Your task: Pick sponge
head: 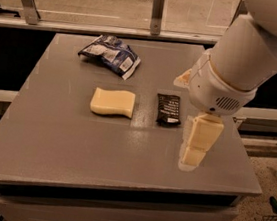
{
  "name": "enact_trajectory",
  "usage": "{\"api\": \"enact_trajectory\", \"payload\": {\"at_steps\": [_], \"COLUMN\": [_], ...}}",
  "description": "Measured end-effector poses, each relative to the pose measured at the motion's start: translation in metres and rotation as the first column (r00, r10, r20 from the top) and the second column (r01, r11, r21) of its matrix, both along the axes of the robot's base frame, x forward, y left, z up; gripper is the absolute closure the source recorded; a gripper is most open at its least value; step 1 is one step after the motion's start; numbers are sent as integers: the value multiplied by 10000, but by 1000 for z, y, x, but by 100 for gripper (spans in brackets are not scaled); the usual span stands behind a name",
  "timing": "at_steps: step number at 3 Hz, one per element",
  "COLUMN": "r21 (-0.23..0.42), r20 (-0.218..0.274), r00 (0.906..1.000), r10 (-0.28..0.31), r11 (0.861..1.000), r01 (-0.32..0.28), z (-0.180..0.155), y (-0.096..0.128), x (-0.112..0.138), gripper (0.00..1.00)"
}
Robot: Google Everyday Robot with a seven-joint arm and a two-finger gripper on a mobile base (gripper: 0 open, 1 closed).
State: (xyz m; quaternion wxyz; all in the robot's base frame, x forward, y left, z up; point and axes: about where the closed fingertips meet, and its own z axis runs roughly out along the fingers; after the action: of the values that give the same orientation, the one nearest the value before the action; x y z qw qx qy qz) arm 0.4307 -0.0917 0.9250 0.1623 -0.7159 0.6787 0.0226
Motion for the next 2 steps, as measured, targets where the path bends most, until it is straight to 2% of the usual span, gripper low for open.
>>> {"api": "enact_trajectory", "payload": {"at_steps": [1,2], "r21": [15,-150], "r20": [61,408], "r00": [10000,9991], "r10": [-17,-129], "r11": [10000,9998], "r01": [17,135], "z": [6,17], "y": [1,-2], "x": [6,3], "gripper": [0,0]}}
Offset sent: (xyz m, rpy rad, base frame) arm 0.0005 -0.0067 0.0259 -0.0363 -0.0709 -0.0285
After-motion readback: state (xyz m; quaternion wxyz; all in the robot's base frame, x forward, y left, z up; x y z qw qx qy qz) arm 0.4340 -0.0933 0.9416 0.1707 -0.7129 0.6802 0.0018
